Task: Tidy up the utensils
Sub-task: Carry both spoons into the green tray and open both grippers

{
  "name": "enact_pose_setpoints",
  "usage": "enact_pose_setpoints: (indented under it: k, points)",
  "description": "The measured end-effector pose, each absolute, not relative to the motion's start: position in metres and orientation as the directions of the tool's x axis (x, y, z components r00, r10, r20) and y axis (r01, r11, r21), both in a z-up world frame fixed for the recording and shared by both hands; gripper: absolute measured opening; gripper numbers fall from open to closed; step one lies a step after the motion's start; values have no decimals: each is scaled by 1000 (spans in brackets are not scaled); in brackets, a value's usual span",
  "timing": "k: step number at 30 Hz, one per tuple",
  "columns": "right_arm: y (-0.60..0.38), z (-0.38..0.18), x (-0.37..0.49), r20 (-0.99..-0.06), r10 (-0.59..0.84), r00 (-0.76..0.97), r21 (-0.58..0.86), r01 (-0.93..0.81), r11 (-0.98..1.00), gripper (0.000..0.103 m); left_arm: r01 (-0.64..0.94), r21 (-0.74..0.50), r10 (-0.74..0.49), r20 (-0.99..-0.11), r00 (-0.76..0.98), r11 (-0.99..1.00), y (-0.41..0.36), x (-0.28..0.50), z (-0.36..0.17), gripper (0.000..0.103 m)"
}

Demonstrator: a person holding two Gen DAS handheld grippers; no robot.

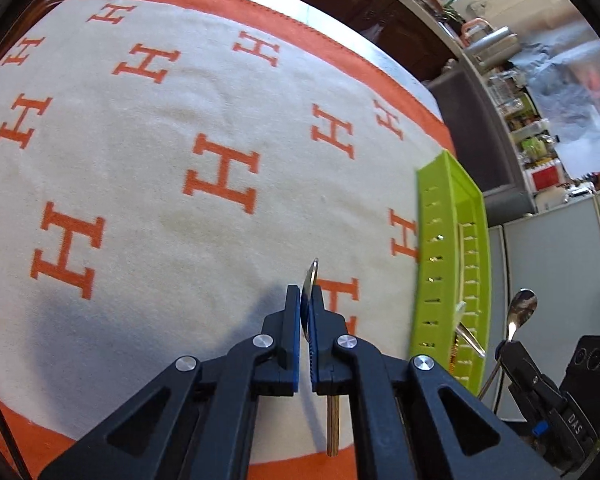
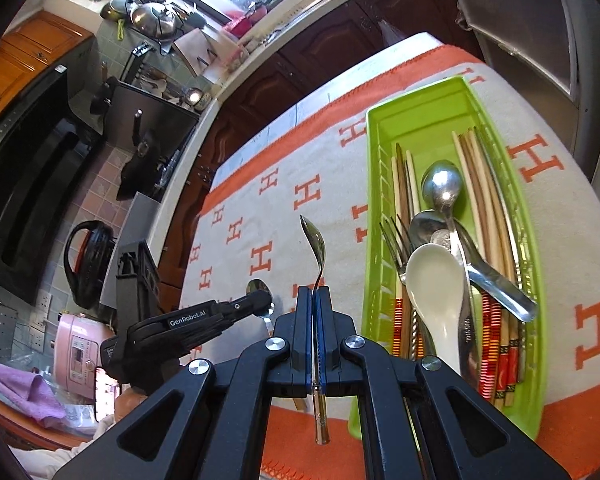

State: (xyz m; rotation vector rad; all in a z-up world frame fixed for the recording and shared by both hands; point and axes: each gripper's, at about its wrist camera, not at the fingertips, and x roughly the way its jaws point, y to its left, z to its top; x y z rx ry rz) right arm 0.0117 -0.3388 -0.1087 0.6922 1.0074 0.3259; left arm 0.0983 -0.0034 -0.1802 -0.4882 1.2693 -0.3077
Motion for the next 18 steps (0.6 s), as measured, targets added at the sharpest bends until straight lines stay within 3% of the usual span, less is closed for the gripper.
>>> enact_pose_setpoints:
  k: [10,18]
  points:
    - [-399,-58,-20,-675,419,607,595,112,796,2,196,-566,-600,-758,258,800,-56,104,-108,1]
    - [-404,-82,-18,-819,228,527,395,230,889,2,323,-559,-631,-751,195,764,-125,117,-99,1]
